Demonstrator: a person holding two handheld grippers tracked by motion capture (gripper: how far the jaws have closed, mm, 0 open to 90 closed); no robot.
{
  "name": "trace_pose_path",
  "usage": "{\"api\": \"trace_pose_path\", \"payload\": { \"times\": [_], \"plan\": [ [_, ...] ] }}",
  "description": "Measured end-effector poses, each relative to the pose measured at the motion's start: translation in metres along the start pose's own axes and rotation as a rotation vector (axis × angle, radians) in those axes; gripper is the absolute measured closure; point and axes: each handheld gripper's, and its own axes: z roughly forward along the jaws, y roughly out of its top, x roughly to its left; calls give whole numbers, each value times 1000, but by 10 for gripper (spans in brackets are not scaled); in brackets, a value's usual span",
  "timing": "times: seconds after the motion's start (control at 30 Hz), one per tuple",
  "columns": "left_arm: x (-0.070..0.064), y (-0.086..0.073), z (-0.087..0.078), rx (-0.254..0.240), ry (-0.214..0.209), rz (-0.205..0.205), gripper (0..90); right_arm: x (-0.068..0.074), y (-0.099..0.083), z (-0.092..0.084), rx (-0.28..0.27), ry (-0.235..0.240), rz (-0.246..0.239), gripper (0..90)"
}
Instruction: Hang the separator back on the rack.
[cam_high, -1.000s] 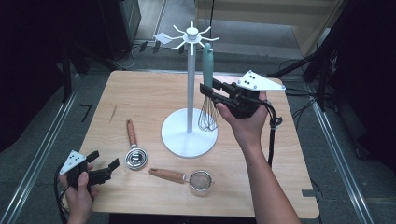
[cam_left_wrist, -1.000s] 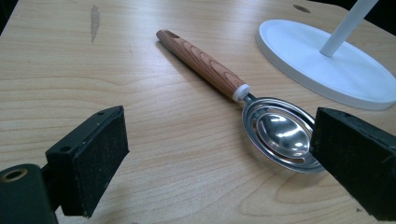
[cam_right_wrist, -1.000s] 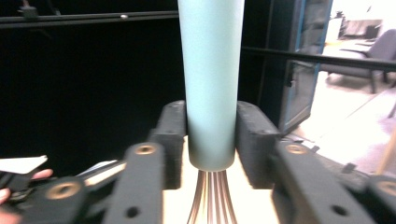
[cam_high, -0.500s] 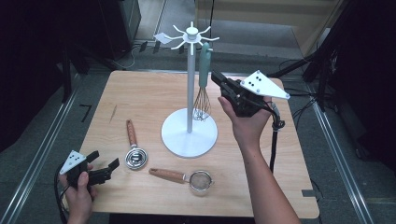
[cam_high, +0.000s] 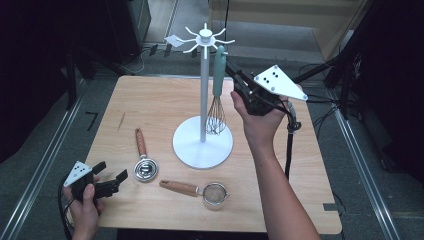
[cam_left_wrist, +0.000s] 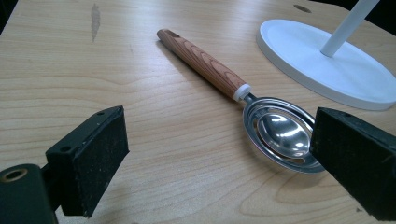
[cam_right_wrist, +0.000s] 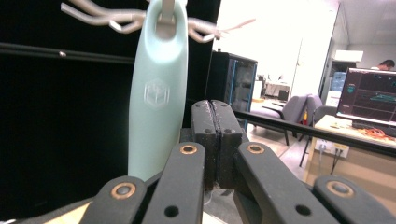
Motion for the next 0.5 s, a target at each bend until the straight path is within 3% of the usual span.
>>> {"api": "trace_pose_path", "payload": {
  "times": [0.23,0.5],
  "plan": [
    [0,0,0,0,-1,2,51,4,5,1,-18,12,-7,900],
    [0,0,0,1,-1,3,51,12,8,-1,-23,36,-45,900]
  ]
}}
